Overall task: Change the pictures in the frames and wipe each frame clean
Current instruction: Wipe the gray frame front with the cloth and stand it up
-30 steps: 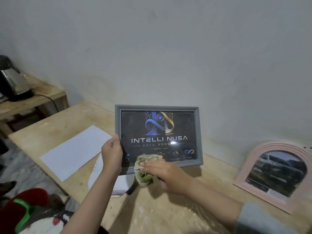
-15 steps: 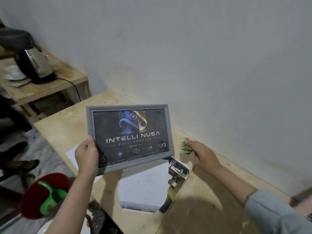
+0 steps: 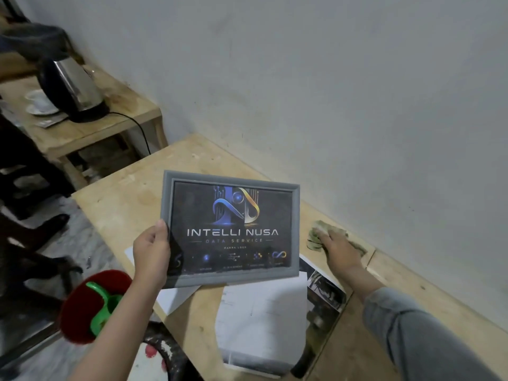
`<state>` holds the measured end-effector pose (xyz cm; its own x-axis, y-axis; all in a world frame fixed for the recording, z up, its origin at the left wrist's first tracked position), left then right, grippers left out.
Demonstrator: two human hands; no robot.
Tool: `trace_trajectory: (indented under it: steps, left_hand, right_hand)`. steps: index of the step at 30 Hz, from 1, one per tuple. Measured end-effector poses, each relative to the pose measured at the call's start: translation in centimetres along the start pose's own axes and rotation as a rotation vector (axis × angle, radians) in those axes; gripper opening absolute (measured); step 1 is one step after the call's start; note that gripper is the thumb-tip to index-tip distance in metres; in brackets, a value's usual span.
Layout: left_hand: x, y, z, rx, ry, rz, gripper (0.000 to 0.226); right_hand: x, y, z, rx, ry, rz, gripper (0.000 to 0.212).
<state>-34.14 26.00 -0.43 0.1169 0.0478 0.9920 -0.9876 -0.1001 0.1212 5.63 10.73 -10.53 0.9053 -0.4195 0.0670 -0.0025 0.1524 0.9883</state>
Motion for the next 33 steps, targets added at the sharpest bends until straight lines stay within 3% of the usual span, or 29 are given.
trace_trajectory:
  steps: [5, 10, 14, 17, 20, 27, 30, 33]
  left_hand:
    - [-0.4, -1.4, 0.0, -0.057, 0.032, 0.015, 0.046]
    - [0.8, -5.5, 2.5, -0.161, 0.076, 0.086, 0.048]
    - [1.8, -9.8, 5.7, -0.299, 0.117, 0.16, 0.046]
    - [2.9, -13.2, 8.8, -0.42, 0.117, 0.184, 0.038]
    - [4.1, -17.0, 12.6, -0.571, -0.01, 0.121, 0.04]
    - [5.5, -25.0, 20.3, -0.756, -0.222, -0.161, 0.038]
    - [5.6, -28.1, 22.0, -0.794, -0.17, -0.271, 0.038]
    - [4.8, -31.1, 22.5, -0.857, 0.012, -0.271, 0.034]
  right_hand:
    - [-1.2, 1.5, 1.7, -0.139, -0.055, -0.264, 0.062]
    - [-0.3, 8.4, 7.0, 0.125, -0.186, -0.828, 0.044]
    - [1.7, 10.0, 11.4, 0.235, -0.371, -1.15, 0.038]
    - [5.9, 10.4, 15.1, 0.335, -0.576, -1.199, 0.042]
    - [10.0, 11.1, 19.6, 0.452, -0.623, -1.19, 0.031]
    - [17.2, 10.8, 27.5, 0.577, -0.762, -1.092, 0.045]
    - [18.9, 10.0, 28.9, 0.574, -0.783, -1.03, 0.052]
    - [20.0, 8.9, 29.4, 0.56, -0.818, -1.031, 0.06]
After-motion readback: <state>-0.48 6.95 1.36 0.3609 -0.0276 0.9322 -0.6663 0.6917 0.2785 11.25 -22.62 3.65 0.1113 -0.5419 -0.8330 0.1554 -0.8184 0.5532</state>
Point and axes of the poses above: each hand's wrist, its own z-axis away from the middle knuckle, its own y-axis out of the back of the hand, x = y × z, the point moved 4 cm from there along -z, towards the middle knuckle, and after that the axes turned 7 degrees about z, right-handed, at the moved point
